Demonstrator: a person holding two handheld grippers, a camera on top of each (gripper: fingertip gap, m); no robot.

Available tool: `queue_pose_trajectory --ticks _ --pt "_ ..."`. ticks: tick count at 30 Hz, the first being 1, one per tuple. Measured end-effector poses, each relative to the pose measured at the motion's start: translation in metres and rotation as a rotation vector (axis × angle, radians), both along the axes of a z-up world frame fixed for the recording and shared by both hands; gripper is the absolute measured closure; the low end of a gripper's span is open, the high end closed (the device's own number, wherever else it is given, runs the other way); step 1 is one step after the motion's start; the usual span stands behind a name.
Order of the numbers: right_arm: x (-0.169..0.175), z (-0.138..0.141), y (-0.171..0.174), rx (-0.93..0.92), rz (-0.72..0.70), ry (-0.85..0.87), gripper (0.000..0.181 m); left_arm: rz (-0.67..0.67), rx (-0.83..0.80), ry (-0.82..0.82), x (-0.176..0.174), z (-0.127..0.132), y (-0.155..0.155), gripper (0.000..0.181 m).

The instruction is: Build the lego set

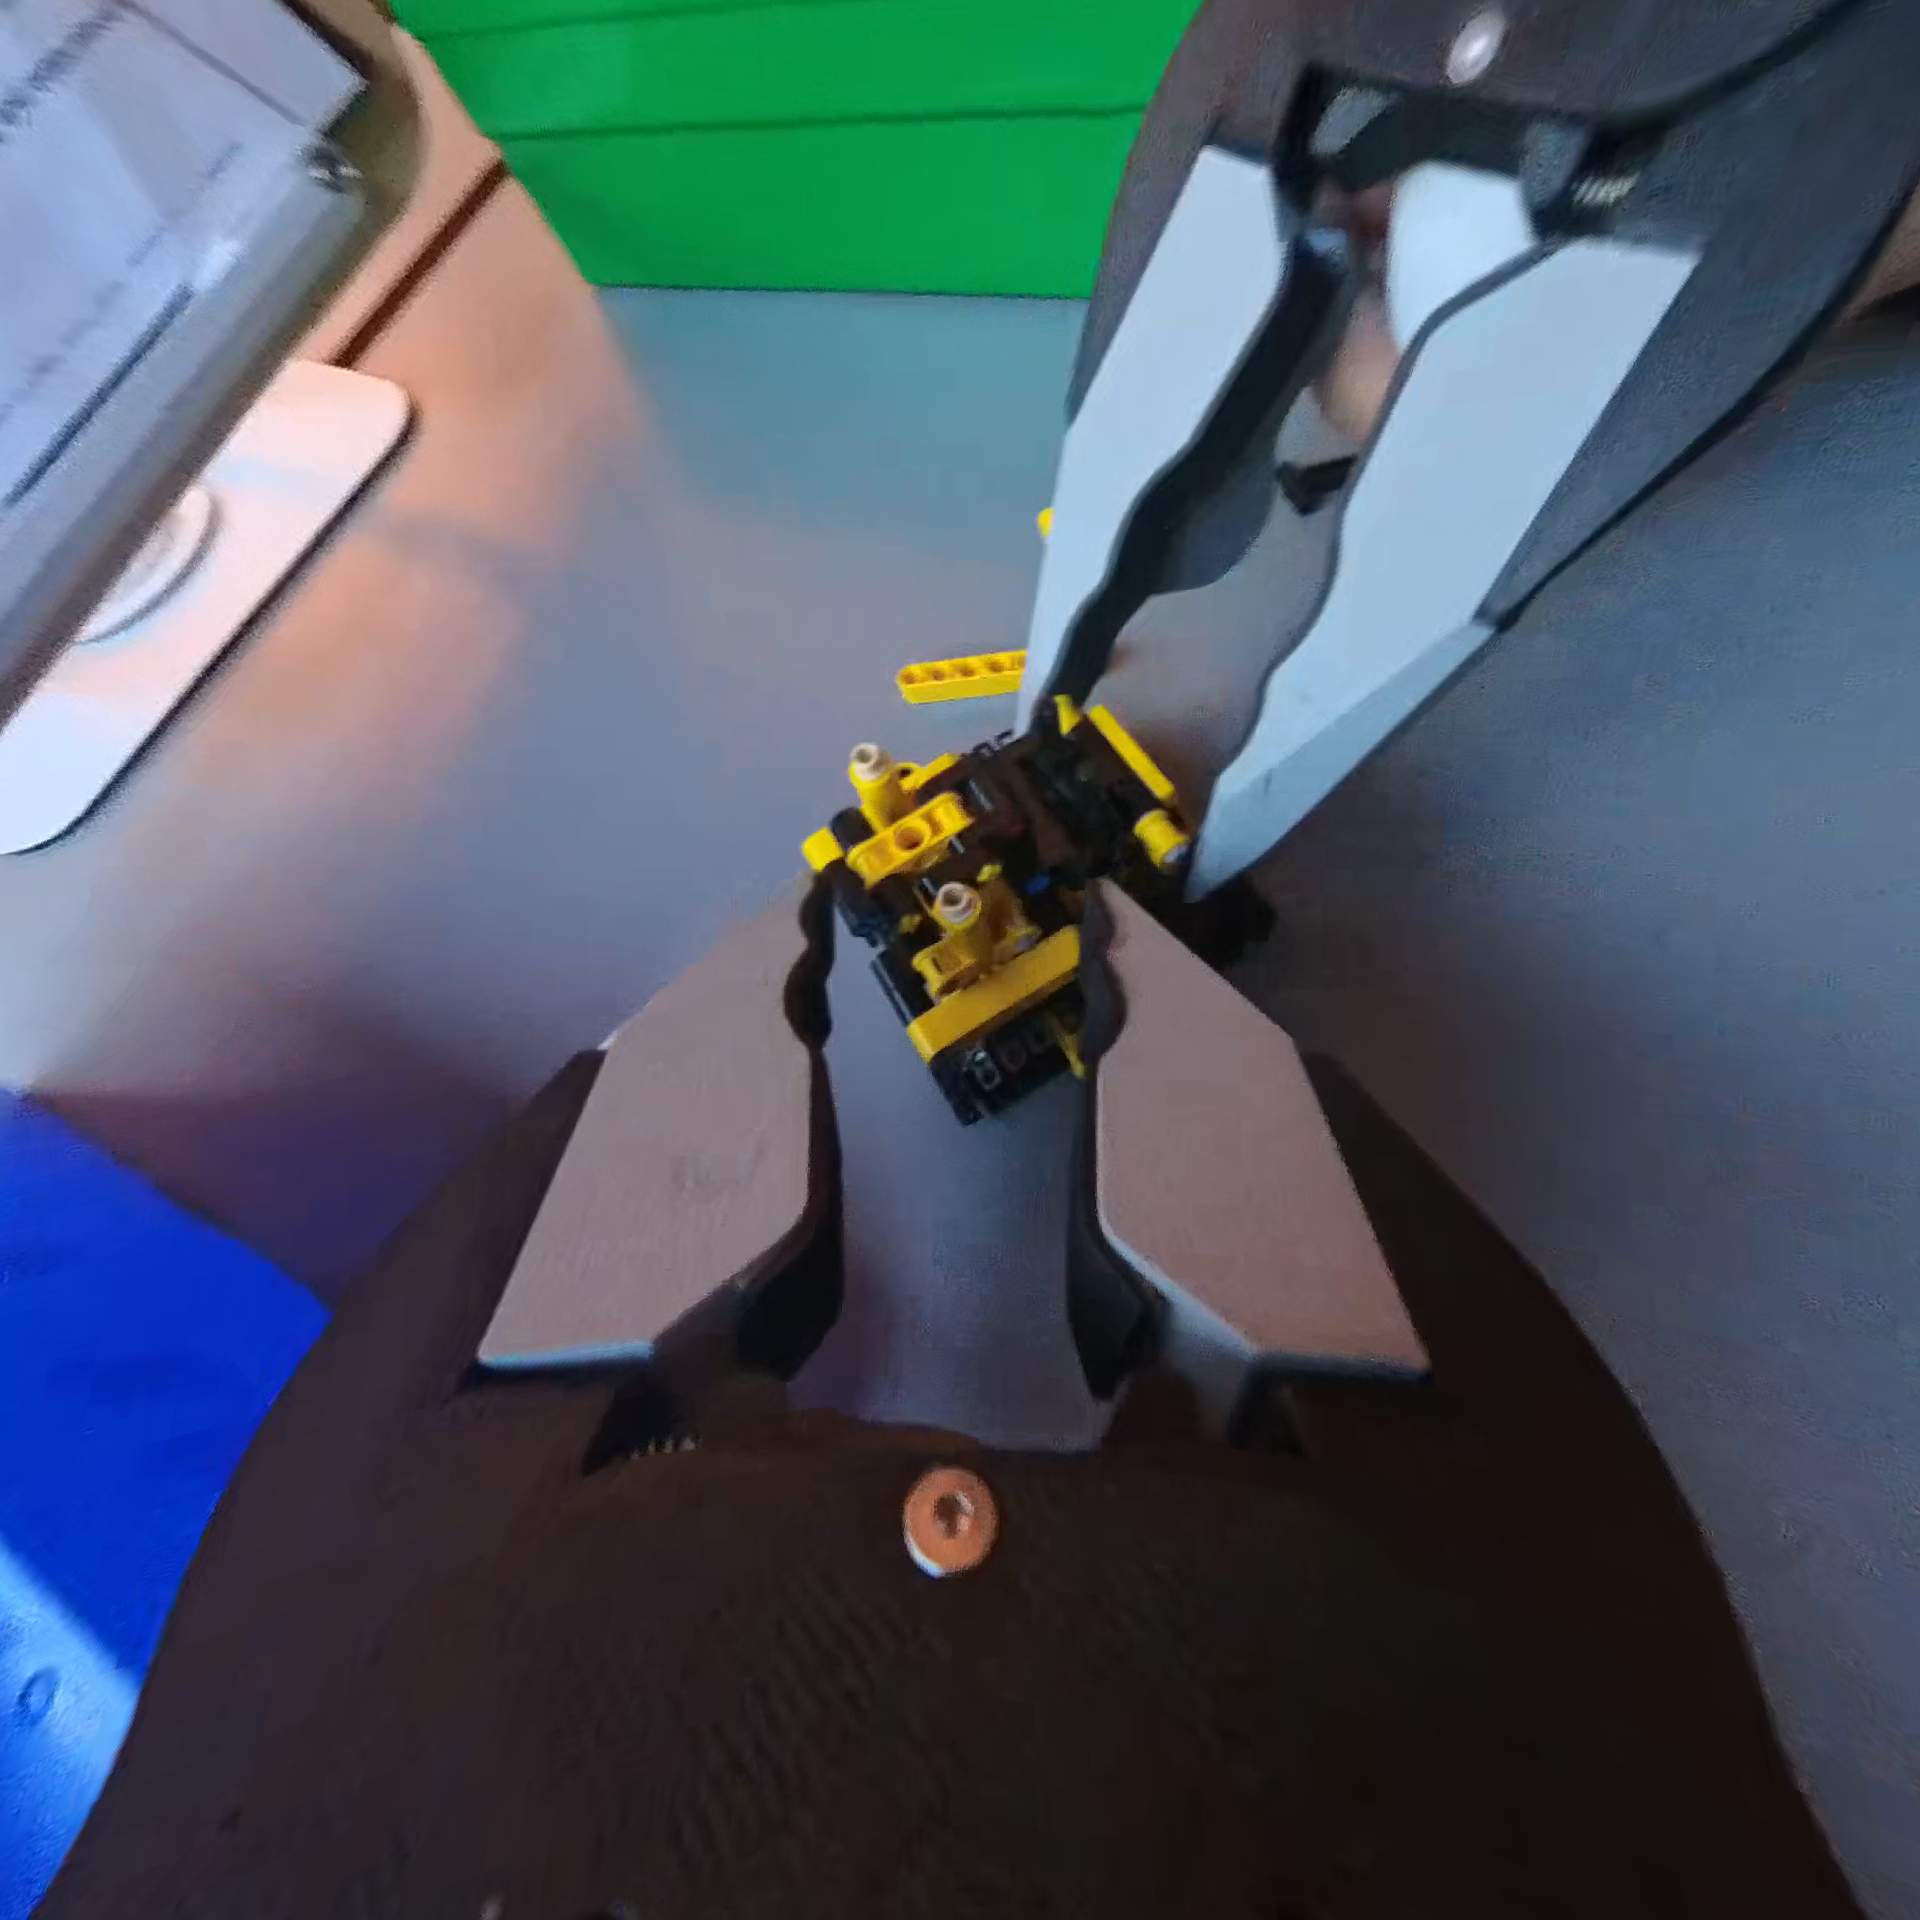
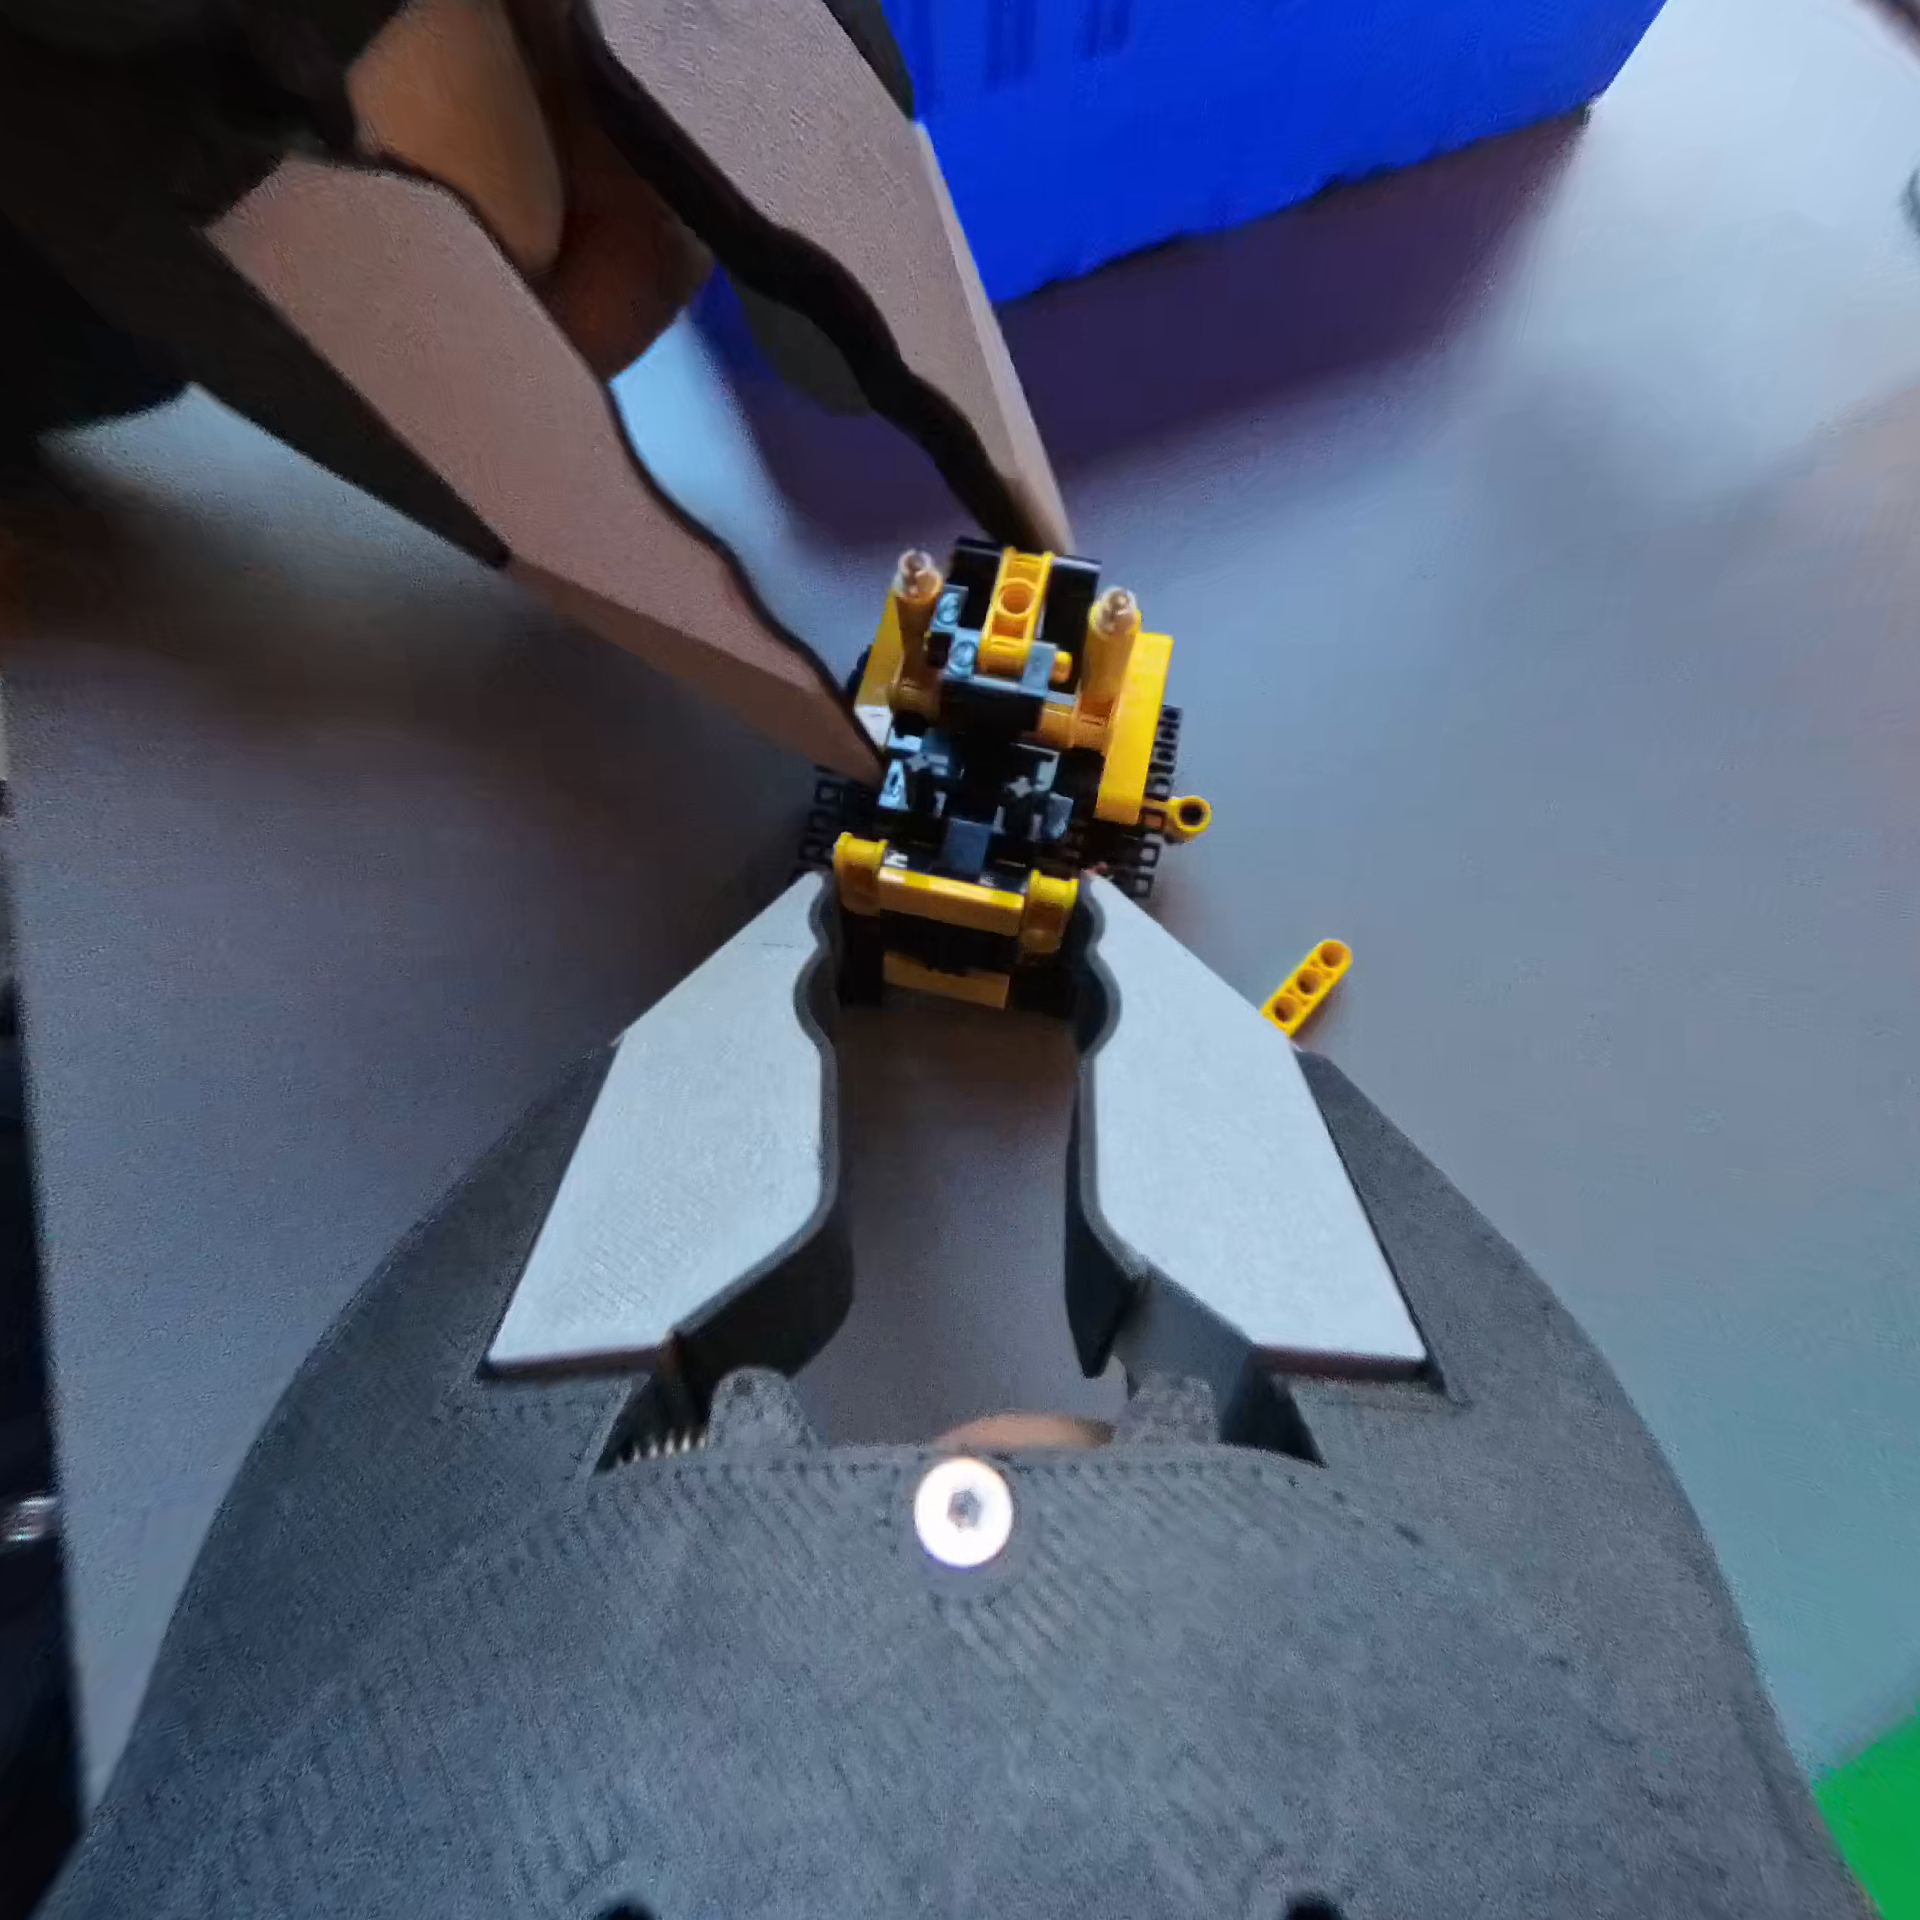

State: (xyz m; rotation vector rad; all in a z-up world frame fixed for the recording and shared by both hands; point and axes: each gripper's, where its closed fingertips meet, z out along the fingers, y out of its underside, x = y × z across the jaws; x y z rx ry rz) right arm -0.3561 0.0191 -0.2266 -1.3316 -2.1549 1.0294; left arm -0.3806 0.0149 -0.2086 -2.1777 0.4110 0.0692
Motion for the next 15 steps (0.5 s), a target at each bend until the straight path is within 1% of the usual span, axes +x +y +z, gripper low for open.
queue_pose_trajectory --ticks 1,3,5,6,7,8,9,11,13,15 --pt "0.001 -0.001 0.002 0.038 0.008 0.017 0.14 -0.015 -0.008 -0.016 0.001 -0.002 0.001 0.142" --pt "0.008 -0.001 0.002 0.068 0.033 0.015 0.147 -0.038 0.009 -0.032 0.004 -0.004 0.001 0.146" --pt "0.021 0.001 -0.007 0.025 0.086 -0.003 0.151 -0.083 0.039 -0.043 0.009 -0.004 -0.002 0.149" --pt "0.03 0.001 -0.015 -0.003 0.136 -0.021 0.154 -0.091 0.047 -0.054 0.008 -0.005 -0.003 0.152" --pt "0.039 0.001 -0.023 -0.026 0.192 -0.03 0.156 -0.072 0.05 -0.062 0.004 -0.006 -0.002 0.154" --pt "0.042 0.003 -0.027 -0.032 0.213 -0.017 0.158 -0.056 0.046 -0.068 0.001 -0.008 -0.002 0.162" --pt "0.041 0.004 -0.025 -0.026 0.197 -0.001 0.164 -0.054 0.034 -0.065 0.001 -0.01 -0.003 0.168" --pt "0.041 0.012 -0.022 -0.06 0.192 0.006 0.154 -0.07 0.007 -0.048 0.003 -0.018 -0.006 0.16" --pt "0.04 0.023 -0.014 -0.096 0.17 0.037 0.156 -0.078 0.005 -0.06 0.007 -0.018 -0.006 0.16" --pt "0.038 0.028 0.003 -0.083 0.118 0.068 0.159 -0.093 0.0 -0.089 0.013 -0.017 -0.007 0.156"
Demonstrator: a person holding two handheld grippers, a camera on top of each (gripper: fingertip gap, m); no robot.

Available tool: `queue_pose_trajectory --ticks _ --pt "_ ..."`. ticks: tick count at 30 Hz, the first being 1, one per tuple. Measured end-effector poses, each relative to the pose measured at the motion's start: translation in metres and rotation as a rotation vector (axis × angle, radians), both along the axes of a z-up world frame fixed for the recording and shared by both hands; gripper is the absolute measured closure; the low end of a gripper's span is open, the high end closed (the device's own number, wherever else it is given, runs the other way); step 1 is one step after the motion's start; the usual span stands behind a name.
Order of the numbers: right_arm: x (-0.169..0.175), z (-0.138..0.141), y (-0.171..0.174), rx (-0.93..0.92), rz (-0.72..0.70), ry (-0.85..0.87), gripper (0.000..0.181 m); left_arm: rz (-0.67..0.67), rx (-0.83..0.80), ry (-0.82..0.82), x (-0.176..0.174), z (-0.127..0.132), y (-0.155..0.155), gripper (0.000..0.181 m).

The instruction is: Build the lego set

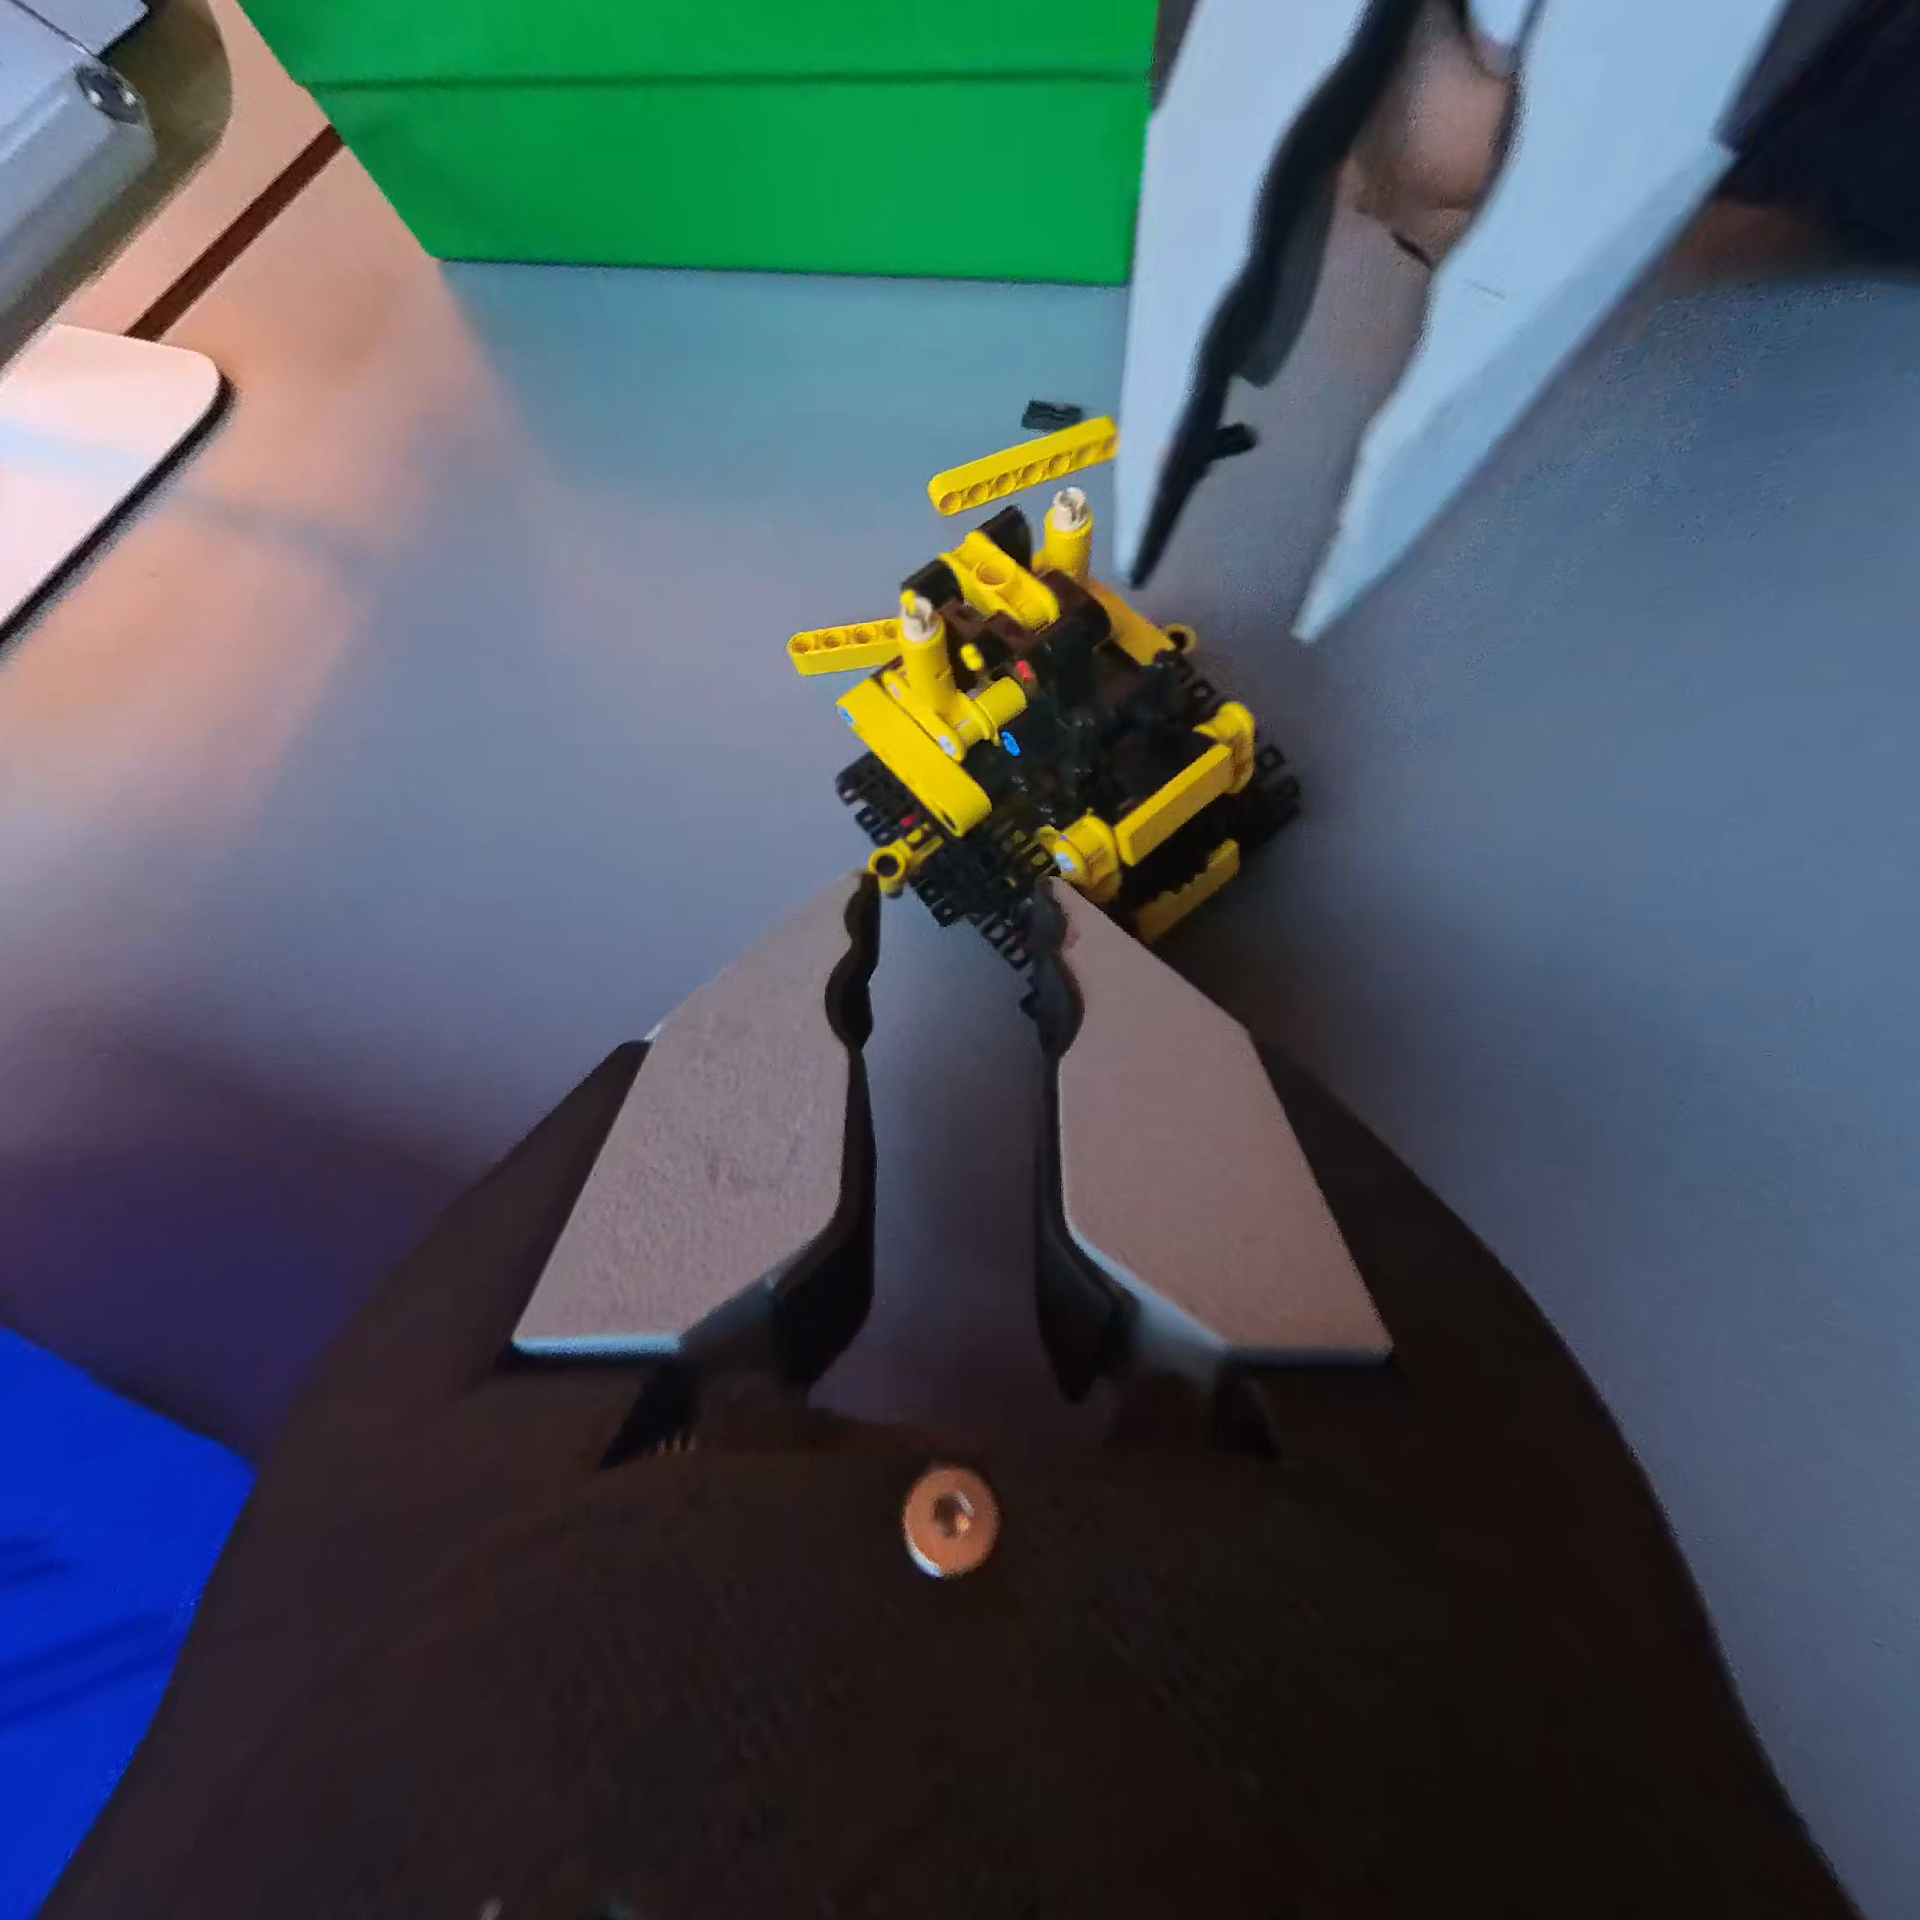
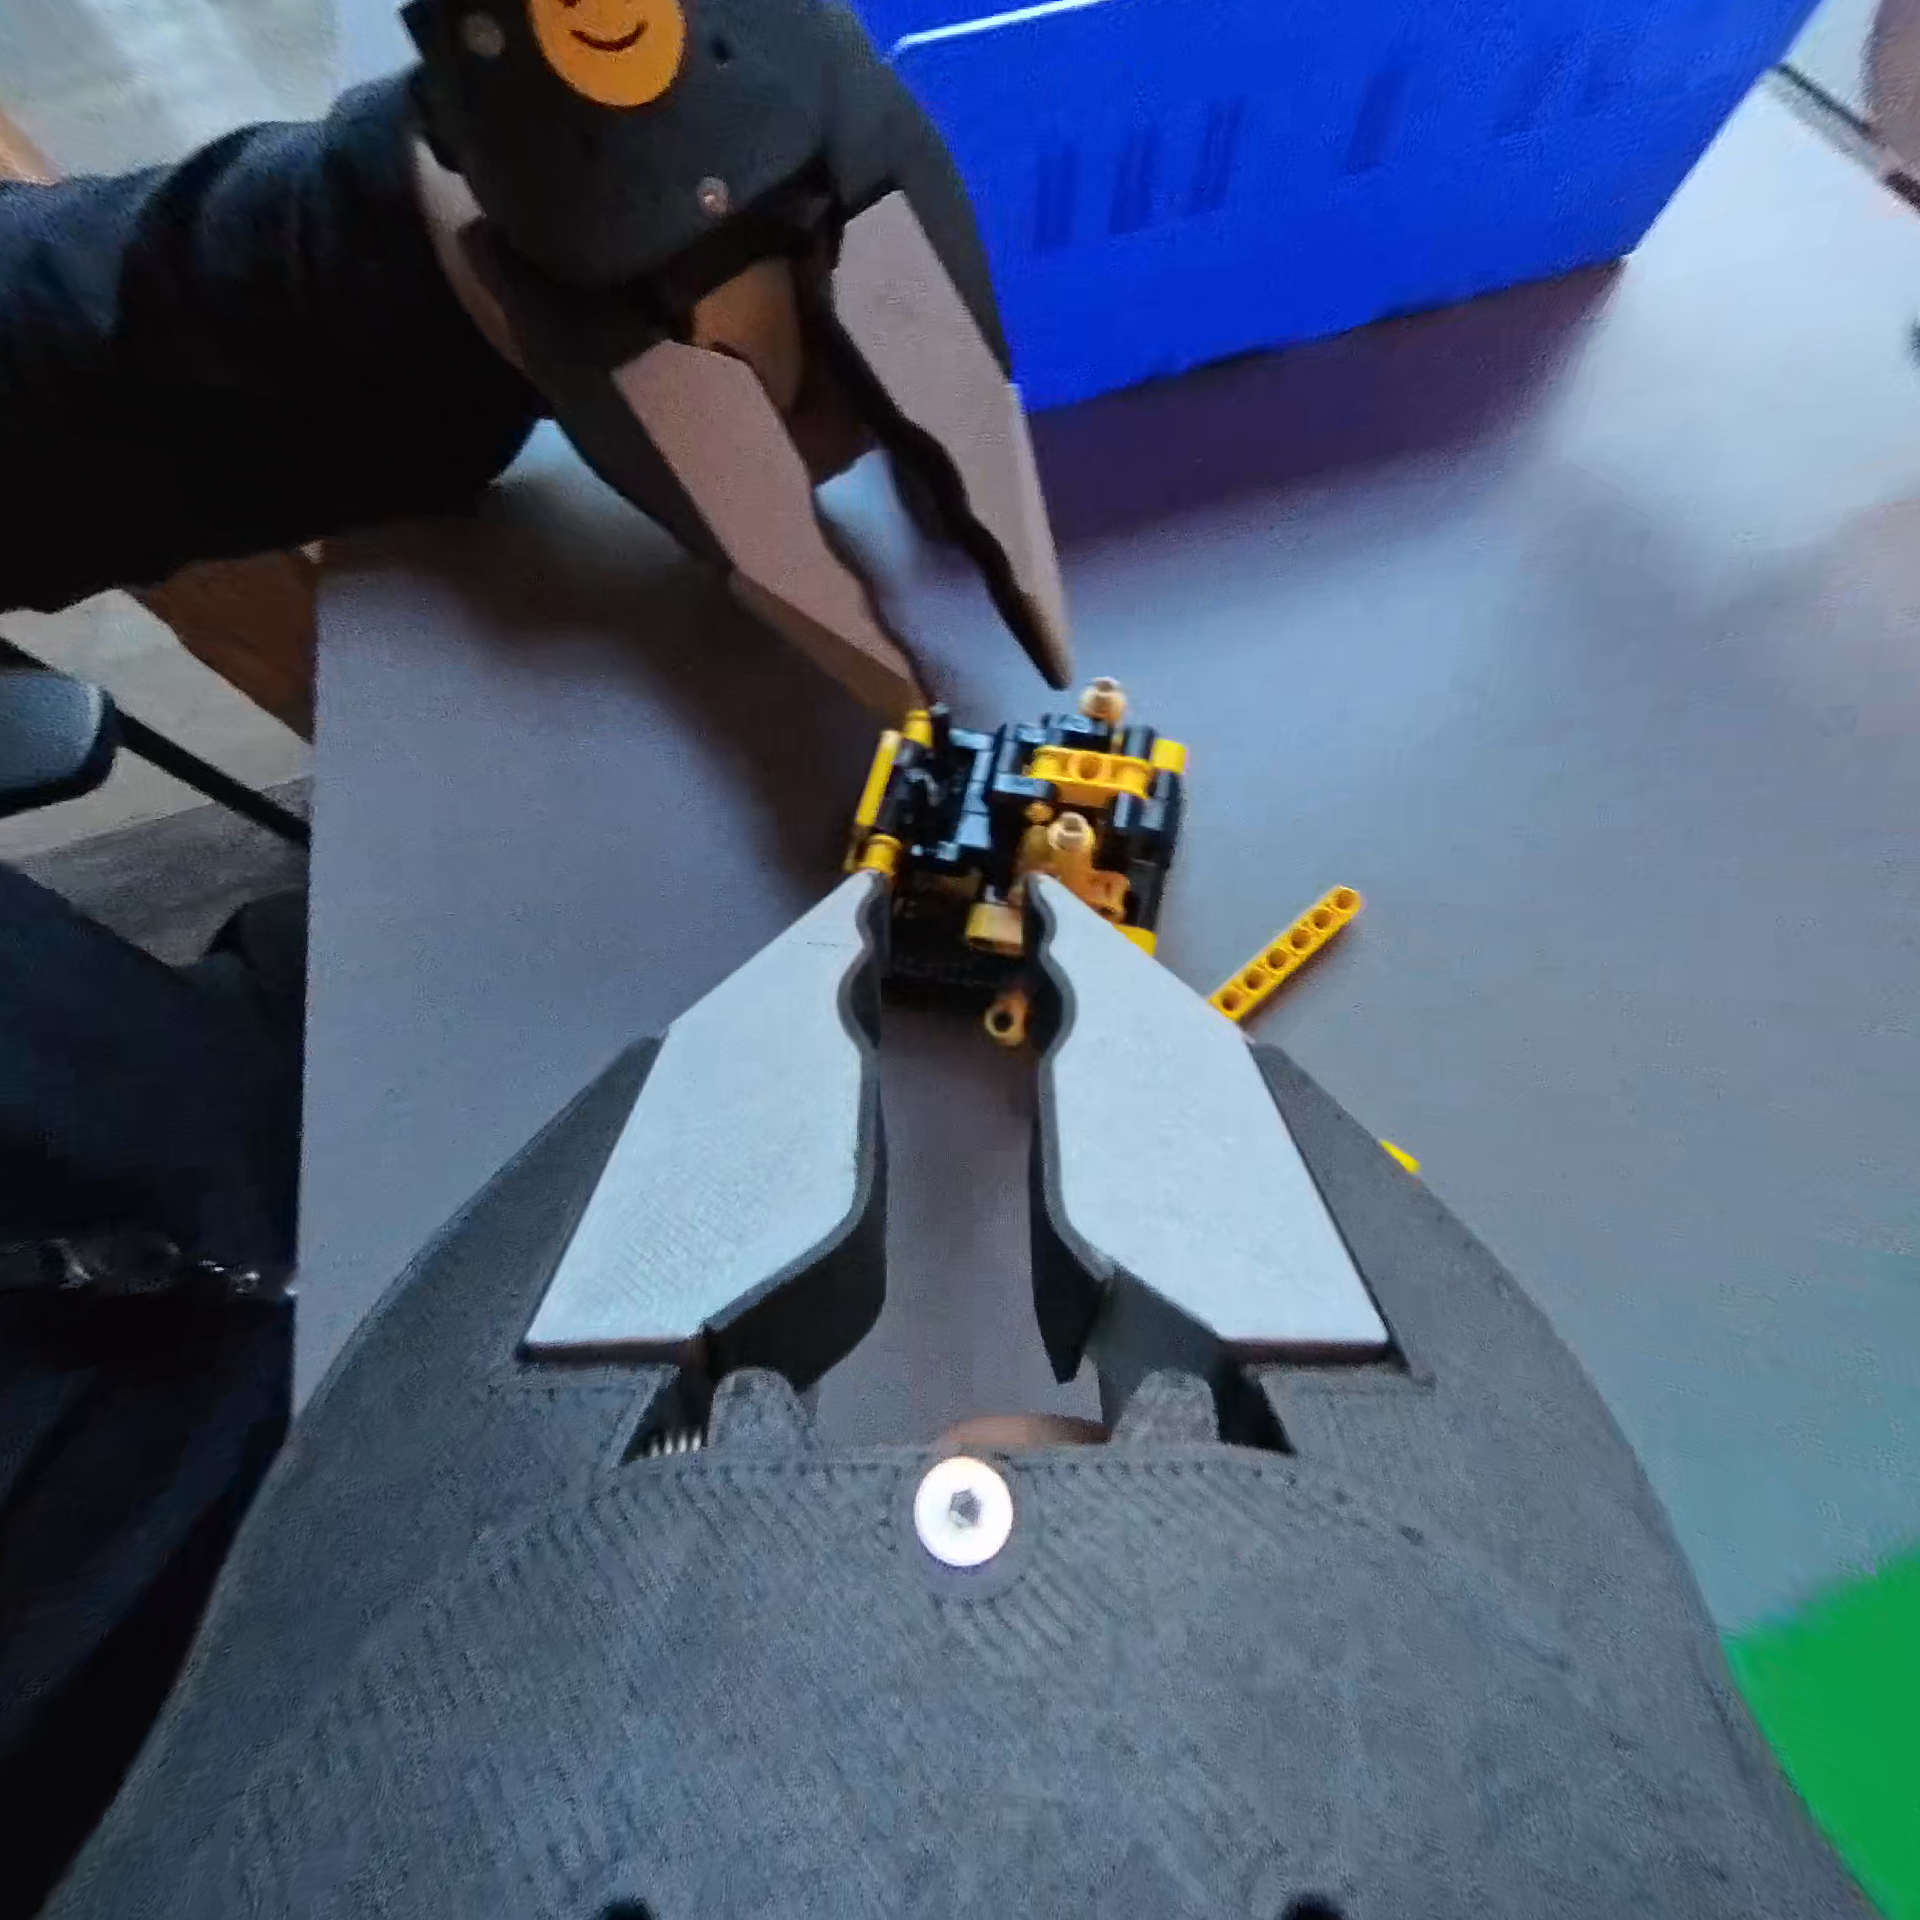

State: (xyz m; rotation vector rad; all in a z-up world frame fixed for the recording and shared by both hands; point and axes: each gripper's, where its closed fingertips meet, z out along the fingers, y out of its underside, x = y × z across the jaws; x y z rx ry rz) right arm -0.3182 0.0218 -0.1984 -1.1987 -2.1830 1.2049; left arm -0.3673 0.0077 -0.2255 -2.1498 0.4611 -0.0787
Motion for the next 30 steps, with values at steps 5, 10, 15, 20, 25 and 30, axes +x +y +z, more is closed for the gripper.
queue_pose_trajectory --ticks 5,10,15,20,25,30 --pt "-0.009 0.002 0.034 0.045 -0.143 0.059 0.166 -0.01 0.01 0.017 0.005 0.001 0.0 0.155" --pt "-0.012 0.011 0.03 0.03 -0.144 0.132 0.17 -0.034 0.039 0.008 0.012 0.005 0.001 0.155" --pt "-0.013 0.01 0.033 0.039 -0.15 0.14 0.176 -0.041 0.079 -0.109 0.017 0.017 0.003 0.158" --pt "-0.015 0.009 0.031 -0.009 -0.141 0.125 0.172 -0.026 0.107 -0.114 0.015 0.024 0.004 0.157" --pt "-0.016 0.006 0.024 -0.004 -0.116 0.132 0.174 -0.076 0.108 -0.178 0.034 0.025 0.006 0.135" --pt "-0.021 0.001 0.023 0.032 -0.124 0.152 0.177 -0.052 0.061 -0.153 0.039 0.013 0.018 0.109"
